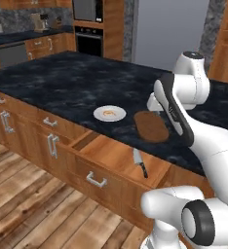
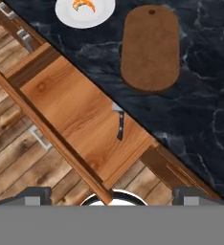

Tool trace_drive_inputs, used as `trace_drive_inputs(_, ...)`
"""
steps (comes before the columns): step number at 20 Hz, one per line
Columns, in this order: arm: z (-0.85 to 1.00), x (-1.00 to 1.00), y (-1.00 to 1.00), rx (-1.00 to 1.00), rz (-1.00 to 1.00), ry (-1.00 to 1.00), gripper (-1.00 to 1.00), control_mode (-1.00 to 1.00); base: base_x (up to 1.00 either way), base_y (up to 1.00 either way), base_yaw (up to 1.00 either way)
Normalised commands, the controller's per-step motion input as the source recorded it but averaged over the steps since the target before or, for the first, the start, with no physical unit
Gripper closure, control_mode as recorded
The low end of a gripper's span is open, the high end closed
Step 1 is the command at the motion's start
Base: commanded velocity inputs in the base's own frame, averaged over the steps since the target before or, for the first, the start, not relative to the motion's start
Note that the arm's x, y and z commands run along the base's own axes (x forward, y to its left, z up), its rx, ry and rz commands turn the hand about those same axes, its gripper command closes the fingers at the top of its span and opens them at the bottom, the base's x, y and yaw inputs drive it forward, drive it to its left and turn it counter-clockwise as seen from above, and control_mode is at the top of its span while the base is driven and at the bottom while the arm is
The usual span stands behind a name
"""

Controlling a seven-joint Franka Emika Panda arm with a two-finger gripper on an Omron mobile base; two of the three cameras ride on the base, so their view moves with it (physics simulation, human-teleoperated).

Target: Pick up the knife from the drawer and place it on the cutting board. Then place the meat from the plate to the cutting board.

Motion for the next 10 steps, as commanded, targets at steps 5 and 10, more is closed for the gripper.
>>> trace_drive_inputs(5, 0.00, 0.00, 0.00, 0.00, 0.00, 0.00, -1.00, 1.00, 0.16, -0.85, 0.50)
trace_drive_inputs(10, 0.00, 0.00, 0.00, 0.00, 0.00, 0.00, -1.00, 1.00, 0.07, -0.69, 0.54)
